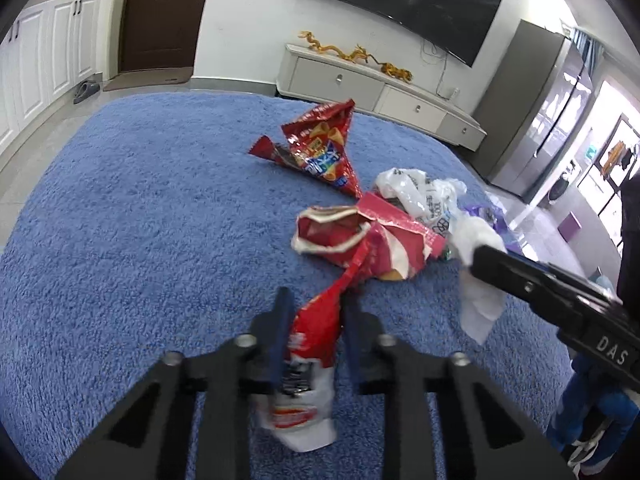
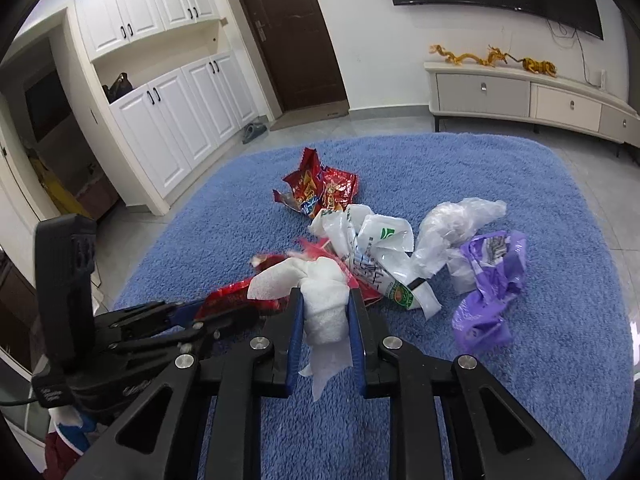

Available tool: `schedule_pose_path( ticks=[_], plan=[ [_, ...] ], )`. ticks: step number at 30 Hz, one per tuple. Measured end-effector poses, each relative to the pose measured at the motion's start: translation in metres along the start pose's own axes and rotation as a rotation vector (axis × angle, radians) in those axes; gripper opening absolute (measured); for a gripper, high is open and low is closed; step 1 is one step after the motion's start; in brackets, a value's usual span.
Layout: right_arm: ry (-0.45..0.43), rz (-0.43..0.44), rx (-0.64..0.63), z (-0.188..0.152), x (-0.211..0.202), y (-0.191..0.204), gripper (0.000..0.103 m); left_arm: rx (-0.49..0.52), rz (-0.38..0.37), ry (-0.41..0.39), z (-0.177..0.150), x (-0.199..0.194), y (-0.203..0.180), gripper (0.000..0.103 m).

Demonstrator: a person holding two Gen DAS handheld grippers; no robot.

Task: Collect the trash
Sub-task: 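Grasp the white tissue with the right tool while the left tool grasps a red chip bag, then carry both items to the bin and open both tools to drop them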

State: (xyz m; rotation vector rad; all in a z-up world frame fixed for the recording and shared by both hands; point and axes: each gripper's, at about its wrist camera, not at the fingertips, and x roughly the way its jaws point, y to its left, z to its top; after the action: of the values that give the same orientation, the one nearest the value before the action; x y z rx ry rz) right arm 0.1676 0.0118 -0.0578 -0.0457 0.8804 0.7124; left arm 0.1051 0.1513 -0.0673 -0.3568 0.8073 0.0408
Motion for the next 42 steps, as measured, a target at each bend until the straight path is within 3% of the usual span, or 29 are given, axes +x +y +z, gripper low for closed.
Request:
schedule_pose_path(
  ticks=[10,15,19,26,32,42],
  plan=[
    [-0.044,0.004,0.038,-0.010,-0.029,-0.002,0.021,-0.081,-0.025,-0.111,-0.002,-0.044,0.005,0.015],
    [-0.071,-0.016,0.056,-0.018,-0.050,-0.008,0.021,-0.069,-0.032,-0.133,0.001,-0.054,-0.015,0.015],
    [-0.109,-0.051,0.095,-0.021,-0.075,-0.022,0.021,-0.045,-0.039,-0.112,0.006,-0.048,-0.043,0.015],
    [-0.210,-0.147,0.199,-0.035,-0.141,-0.065,0.021,0.047,-0.128,-0.090,0.006,-0.039,-0.117,0.015],
    [-0.285,-0.247,0.317,-0.064,-0.201,-0.115,0.021,0.089,-0.220,-0.053,0.002,-0.030,-0.173,0.015],
    [-0.372,-0.356,0.474,-0.105,-0.263,-0.183,0.021,0.229,-0.295,0.021,-0.015,-0.012,-0.271,0.015]
  ],
)
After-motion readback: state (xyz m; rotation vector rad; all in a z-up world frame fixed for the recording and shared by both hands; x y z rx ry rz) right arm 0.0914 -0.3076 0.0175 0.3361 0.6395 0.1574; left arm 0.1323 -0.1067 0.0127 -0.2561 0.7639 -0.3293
